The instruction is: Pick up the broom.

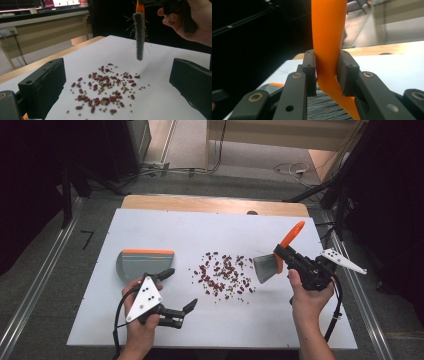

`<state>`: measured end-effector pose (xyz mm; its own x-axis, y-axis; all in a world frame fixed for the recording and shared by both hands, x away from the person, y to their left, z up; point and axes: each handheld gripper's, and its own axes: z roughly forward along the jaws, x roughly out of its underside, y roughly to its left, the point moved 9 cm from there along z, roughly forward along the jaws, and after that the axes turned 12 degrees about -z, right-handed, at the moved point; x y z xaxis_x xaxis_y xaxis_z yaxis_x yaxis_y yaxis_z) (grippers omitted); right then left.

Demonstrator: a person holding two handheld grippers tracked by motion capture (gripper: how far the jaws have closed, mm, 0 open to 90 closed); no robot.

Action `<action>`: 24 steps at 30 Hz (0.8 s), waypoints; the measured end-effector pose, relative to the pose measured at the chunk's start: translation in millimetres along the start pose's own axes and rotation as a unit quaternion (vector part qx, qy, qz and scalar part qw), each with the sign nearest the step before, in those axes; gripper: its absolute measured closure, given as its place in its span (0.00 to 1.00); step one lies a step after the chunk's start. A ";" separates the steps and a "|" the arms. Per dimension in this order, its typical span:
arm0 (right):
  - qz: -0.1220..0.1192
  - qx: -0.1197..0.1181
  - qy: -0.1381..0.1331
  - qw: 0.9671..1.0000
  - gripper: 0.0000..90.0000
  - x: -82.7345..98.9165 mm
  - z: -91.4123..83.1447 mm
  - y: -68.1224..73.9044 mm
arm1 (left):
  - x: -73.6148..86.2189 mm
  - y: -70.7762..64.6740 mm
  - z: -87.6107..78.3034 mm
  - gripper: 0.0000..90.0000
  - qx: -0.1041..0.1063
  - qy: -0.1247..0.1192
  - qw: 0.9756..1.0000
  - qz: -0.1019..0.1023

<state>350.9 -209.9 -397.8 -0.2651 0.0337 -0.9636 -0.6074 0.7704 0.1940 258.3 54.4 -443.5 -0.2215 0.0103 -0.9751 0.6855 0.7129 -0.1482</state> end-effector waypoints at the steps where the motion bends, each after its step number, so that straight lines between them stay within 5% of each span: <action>1: 0.000 -0.003 -0.004 1.000 0.77 -0.8 0.5 5.3 | -0.1 -2.8 4.8 0.01 0.001 0.002 1.000 -0.003; 11: -0.003 -0.076 -0.009 0.997 0.77 -2.1 6.8 75.1 | 0.8 -29.5 37.3 0.13 0.024 0.008 0.999 -0.029; 19: -0.013 -0.114 -0.017 0.993 0.77 -0.3 9.7 114.5 | 2.9 -39.9 46.0 0.24 0.044 0.013 0.998 -0.045; 24: -0.015 -0.123 -0.018 0.992 0.77 2.2 11.1 126.8 | 3.6 -44.4 49.4 0.31 0.049 0.014 0.997 -0.053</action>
<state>281.6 -105.1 -377.3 -0.2205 0.0389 -0.9746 -0.7796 0.5935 0.2001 261.3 -11.8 -448.6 -0.3146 -0.0408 -0.9484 0.7212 0.6394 -0.2667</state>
